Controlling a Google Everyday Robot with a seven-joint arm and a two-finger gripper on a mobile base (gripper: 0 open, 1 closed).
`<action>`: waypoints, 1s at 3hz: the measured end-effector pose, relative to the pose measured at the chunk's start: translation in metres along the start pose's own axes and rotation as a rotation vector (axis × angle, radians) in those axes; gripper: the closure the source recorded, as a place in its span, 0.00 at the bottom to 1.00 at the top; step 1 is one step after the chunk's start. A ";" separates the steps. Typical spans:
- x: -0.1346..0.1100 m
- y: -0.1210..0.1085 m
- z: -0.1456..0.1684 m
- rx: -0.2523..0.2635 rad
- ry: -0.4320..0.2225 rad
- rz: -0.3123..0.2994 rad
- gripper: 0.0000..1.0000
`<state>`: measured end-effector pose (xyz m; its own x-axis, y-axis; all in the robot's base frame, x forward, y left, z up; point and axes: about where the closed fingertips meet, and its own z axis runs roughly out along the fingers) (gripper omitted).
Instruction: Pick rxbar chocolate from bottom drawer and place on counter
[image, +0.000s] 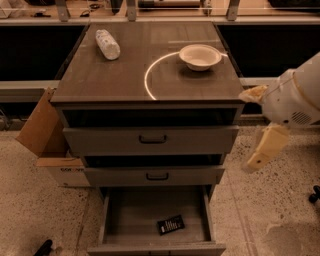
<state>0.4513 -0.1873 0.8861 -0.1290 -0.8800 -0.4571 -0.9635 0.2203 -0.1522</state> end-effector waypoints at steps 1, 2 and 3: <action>-0.005 0.029 0.084 -0.159 -0.198 0.012 0.00; -0.005 0.029 0.083 -0.156 -0.195 0.011 0.00; 0.013 0.034 0.110 -0.163 -0.211 0.011 0.00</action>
Offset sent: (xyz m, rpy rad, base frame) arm -0.0047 0.0325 -0.0566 0.1578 0.0672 0.0655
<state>0.4426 -0.1448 0.7784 -0.1048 -0.7670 -0.6331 -0.9895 0.1438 -0.0104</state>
